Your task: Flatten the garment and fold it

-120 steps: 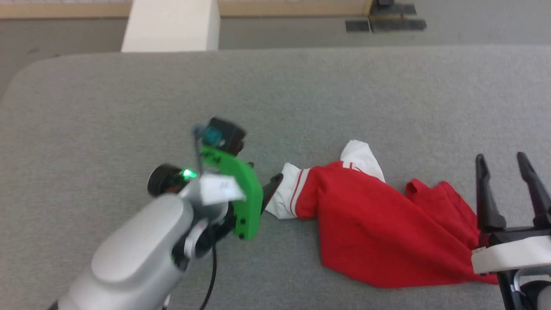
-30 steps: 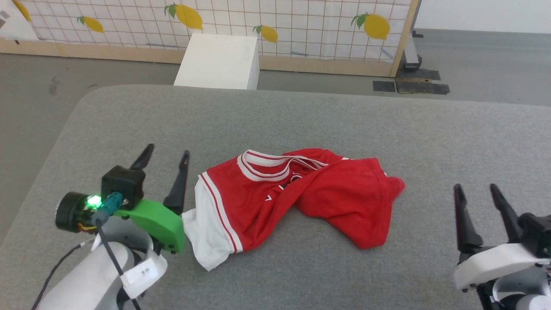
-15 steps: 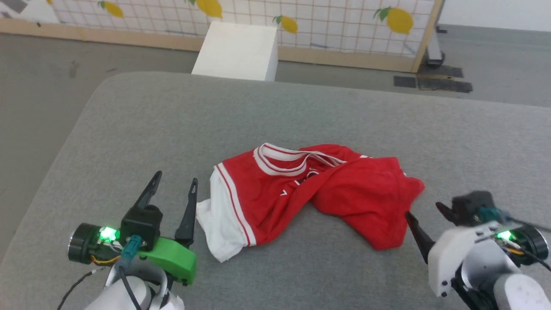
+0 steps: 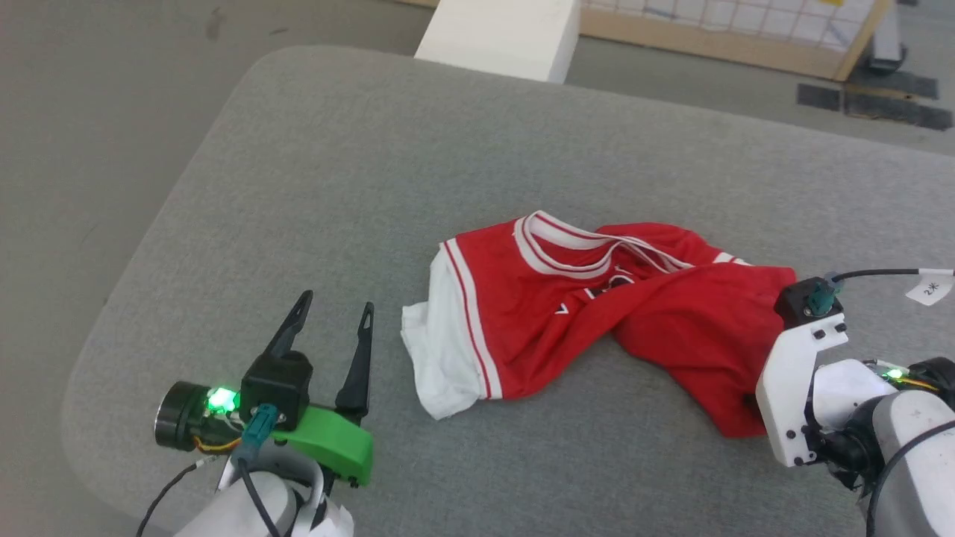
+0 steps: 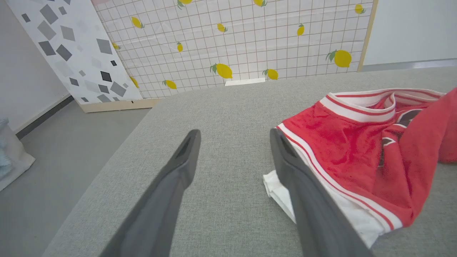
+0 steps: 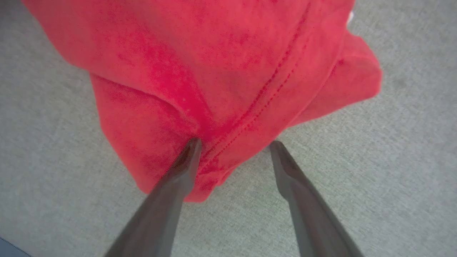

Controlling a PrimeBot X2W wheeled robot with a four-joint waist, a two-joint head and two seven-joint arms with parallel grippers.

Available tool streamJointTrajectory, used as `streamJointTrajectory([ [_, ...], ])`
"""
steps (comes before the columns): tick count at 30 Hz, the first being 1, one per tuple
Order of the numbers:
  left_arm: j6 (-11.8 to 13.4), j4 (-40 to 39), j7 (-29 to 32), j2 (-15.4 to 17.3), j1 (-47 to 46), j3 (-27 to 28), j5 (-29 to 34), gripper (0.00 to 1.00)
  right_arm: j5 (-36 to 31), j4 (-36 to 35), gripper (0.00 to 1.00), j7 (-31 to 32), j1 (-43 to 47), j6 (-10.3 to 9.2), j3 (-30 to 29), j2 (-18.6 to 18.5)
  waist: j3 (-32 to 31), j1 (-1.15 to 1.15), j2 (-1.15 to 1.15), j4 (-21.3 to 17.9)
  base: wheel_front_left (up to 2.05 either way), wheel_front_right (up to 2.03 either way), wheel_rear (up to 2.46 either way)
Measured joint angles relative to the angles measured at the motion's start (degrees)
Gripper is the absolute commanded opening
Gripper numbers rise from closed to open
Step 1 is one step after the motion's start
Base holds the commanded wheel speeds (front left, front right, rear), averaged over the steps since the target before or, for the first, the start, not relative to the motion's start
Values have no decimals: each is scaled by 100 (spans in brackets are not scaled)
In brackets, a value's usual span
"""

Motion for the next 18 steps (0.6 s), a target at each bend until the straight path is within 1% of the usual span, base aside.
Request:
streamJointTrajectory([
  [3,-5,64,-27,-73,-67,26,1,100,-21,51,100,89,-68,0,71,-78,129,0,0,136,0,0,0],
  [4,-9,85,-31,-79,-71,36,2,100,-47,53,15,90,-82,0,113,-108,172,0,0,178,0,0,0],
  [5,-15,100,-32,-82,-72,40,2,100,-53,47,0,89,-92,0,164,-140,201,0,0,209,0,0,0],
  [8,-54,153,-33,-105,-73,45,7,100,2,-16,0,51,-131,0,383,-248,266,0,0,299,0,0,0],
  [12,-65,285,-34,-133,-65,49,-4,100,258,-233,0,-63,-108,-9,684,-364,205,0,0,312,0,0,0],
  [15,-104,310,-34,-129,-51,54,-48,100,566,-634,0,-64,9,0,1255,-452,97,0,0,271,0,0,0],
  [18,-108,321,-30,-113,-25,52,-79,100,984,-1122,0,121,220,1,1779,-500,-58,0,0,187,0,0,0],
])
